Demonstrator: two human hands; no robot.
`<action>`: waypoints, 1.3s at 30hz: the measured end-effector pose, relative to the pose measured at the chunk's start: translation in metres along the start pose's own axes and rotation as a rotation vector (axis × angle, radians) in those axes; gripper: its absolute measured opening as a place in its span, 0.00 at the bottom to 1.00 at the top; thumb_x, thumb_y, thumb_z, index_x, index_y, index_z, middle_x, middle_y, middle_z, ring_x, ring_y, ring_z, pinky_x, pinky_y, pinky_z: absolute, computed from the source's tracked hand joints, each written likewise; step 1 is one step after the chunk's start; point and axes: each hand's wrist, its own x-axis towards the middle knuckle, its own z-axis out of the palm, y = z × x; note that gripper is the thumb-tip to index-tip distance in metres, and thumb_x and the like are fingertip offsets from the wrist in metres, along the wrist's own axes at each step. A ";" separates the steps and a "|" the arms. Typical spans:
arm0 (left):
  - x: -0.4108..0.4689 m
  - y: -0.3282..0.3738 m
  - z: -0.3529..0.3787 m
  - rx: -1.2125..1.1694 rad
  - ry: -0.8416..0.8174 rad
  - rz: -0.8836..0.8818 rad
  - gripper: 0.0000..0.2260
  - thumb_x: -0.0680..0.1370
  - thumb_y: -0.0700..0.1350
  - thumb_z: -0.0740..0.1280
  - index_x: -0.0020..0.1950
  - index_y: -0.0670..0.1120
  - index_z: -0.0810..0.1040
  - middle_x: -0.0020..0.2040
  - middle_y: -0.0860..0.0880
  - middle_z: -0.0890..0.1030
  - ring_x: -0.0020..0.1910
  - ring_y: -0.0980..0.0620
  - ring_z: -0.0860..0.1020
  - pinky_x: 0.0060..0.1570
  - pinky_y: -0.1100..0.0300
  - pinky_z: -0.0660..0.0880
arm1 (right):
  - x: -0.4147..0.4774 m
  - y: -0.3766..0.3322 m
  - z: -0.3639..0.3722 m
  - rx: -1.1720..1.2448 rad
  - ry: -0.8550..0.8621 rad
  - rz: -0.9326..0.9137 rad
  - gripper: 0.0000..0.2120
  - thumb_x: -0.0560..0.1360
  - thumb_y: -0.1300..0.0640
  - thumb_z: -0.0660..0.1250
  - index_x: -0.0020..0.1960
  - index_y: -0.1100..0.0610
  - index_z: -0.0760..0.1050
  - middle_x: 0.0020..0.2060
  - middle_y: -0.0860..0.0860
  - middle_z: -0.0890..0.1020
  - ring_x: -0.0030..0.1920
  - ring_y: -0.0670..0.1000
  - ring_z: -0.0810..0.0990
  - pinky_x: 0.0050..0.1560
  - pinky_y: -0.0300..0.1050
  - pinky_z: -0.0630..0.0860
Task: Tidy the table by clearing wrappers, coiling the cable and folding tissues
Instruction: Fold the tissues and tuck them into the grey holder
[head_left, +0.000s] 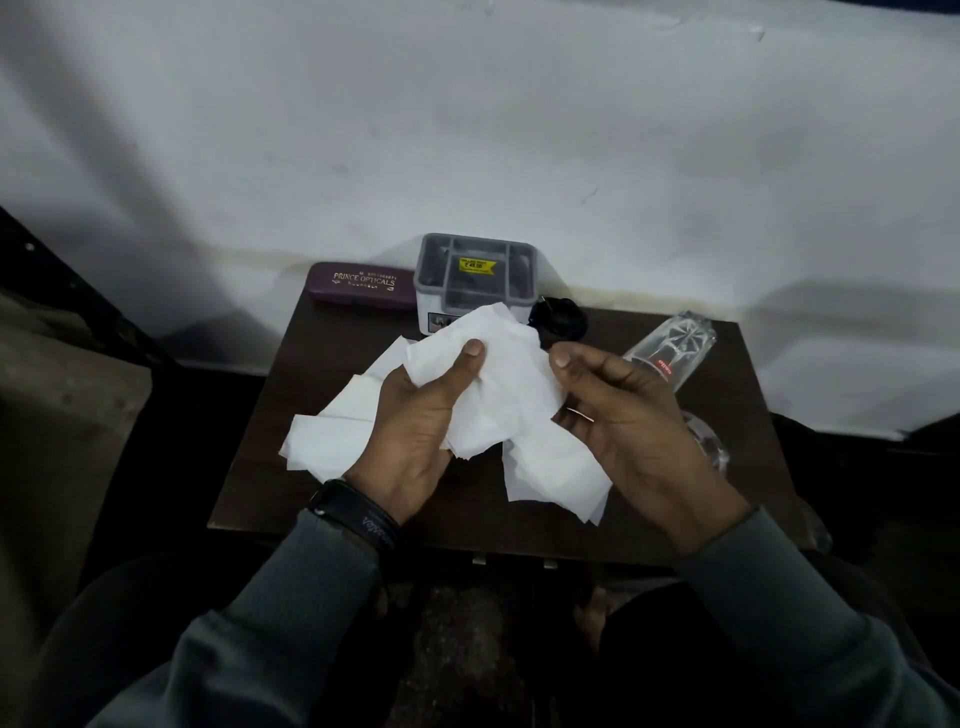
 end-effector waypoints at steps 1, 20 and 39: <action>0.000 0.000 0.000 0.000 0.003 0.000 0.10 0.78 0.41 0.73 0.59 0.44 0.82 0.54 0.46 0.88 0.53 0.48 0.87 0.53 0.48 0.84 | 0.000 0.000 0.000 0.021 0.018 -0.014 0.08 0.75 0.66 0.71 0.53 0.61 0.83 0.47 0.55 0.87 0.48 0.51 0.87 0.49 0.46 0.85; 0.004 -0.006 -0.001 -0.041 0.013 -0.120 0.09 0.83 0.47 0.67 0.55 0.43 0.82 0.51 0.46 0.88 0.48 0.47 0.87 0.44 0.47 0.85 | -0.001 -0.007 0.002 -0.134 0.060 -0.377 0.20 0.73 0.72 0.73 0.63 0.59 0.78 0.55 0.54 0.88 0.56 0.50 0.86 0.58 0.45 0.81; -0.003 -0.003 0.001 -0.308 -0.214 -0.323 0.22 0.77 0.66 0.67 0.59 0.51 0.85 0.46 0.55 0.76 0.45 0.57 0.76 0.45 0.63 0.74 | -0.015 0.028 0.039 -1.128 -0.295 -0.799 0.37 0.79 0.67 0.67 0.82 0.49 0.56 0.76 0.47 0.63 0.61 0.44 0.79 0.60 0.43 0.79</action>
